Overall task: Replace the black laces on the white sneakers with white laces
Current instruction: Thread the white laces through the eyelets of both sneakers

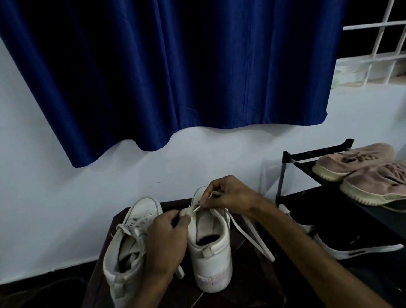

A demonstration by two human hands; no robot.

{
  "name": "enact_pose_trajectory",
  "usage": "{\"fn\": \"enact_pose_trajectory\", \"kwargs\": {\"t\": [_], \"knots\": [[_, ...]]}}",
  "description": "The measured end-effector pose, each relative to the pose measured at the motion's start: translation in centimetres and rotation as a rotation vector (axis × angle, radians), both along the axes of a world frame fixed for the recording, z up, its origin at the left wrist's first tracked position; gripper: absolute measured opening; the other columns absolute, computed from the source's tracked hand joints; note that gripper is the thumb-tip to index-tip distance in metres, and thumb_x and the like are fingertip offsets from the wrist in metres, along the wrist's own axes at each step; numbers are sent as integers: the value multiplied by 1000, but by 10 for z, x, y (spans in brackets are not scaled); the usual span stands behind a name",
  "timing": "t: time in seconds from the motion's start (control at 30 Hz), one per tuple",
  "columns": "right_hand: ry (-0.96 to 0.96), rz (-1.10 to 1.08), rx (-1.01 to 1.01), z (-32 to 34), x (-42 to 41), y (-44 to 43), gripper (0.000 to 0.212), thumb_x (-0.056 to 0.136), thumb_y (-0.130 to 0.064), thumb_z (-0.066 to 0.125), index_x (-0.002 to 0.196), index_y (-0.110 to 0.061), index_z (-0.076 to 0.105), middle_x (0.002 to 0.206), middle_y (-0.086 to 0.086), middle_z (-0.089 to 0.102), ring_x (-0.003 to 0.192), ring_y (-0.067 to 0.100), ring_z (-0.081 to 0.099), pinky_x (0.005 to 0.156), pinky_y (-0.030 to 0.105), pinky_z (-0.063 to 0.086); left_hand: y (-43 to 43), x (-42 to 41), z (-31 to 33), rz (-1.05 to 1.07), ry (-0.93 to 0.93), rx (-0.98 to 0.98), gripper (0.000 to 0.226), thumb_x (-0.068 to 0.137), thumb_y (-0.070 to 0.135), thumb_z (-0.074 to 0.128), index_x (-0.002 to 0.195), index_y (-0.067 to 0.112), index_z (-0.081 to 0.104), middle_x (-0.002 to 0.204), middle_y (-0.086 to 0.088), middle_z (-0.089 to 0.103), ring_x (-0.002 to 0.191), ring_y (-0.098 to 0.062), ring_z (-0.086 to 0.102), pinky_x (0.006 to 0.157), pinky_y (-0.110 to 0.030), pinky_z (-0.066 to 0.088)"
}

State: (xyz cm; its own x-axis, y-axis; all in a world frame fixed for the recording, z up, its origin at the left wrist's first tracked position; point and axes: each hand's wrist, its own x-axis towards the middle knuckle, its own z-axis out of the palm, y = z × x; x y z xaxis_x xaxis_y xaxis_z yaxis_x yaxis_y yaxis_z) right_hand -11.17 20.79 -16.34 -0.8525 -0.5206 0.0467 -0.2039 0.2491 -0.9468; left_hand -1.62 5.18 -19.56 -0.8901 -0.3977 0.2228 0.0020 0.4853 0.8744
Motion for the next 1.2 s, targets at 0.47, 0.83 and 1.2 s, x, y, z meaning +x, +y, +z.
{"fn": "enact_pose_trajectory", "kwargs": {"t": [0.47,0.83,1.2], "knots": [[285,-278,-17,-18,17,-20,16,74,-16,77,71,-24,63,71,-9,68,62,5,60,63,23,50,-1,-1,1,6,7,0,32,71,39,53,64,9,61,60,-6,63,67,-27,63,67,-50,51],[147,-471,-161,-27,18,-18,16,68,-23,73,72,-24,58,61,-9,61,57,11,56,62,36,52,-2,0,3,25,-22,-9,30,70,37,50,71,11,66,66,-1,68,72,-21,64,72,-45,52],[219,-312,-132,-21,21,-24,28,70,-9,81,62,-22,57,59,-12,62,56,1,56,60,17,46,-1,1,4,49,-21,34,30,68,35,51,69,8,65,67,-5,67,73,-27,64,72,-50,51]]}}
